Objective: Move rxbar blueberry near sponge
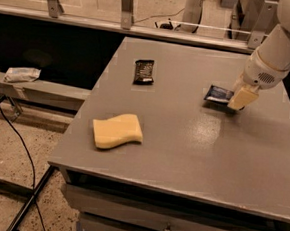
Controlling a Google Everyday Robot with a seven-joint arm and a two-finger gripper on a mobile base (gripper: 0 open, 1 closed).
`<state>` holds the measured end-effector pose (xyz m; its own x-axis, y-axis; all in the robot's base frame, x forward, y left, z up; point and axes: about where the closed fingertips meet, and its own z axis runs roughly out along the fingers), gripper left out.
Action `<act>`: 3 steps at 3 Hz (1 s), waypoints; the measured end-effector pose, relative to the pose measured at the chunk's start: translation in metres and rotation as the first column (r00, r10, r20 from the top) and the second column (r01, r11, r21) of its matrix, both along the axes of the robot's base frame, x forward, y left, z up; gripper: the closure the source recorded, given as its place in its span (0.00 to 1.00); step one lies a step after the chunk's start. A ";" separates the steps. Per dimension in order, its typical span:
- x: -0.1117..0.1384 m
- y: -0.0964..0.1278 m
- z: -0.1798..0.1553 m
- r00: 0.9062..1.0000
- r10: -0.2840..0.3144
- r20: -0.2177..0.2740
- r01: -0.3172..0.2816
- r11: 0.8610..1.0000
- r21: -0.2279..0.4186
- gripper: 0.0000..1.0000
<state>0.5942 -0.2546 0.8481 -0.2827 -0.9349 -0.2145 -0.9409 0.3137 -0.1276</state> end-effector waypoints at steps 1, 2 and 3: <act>-0.012 0.057 0.037 0.982 0.163 0.092 -0.167 0.985 0.036 1.00; -0.023 0.107 0.038 0.947 0.310 0.084 -0.314 0.949 0.032 1.00; -0.028 0.154 0.028 0.902 0.429 0.048 -0.430 0.903 0.015 0.82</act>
Offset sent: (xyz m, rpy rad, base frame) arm -0.0388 0.1645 0.0423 0.0451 -0.0644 0.4994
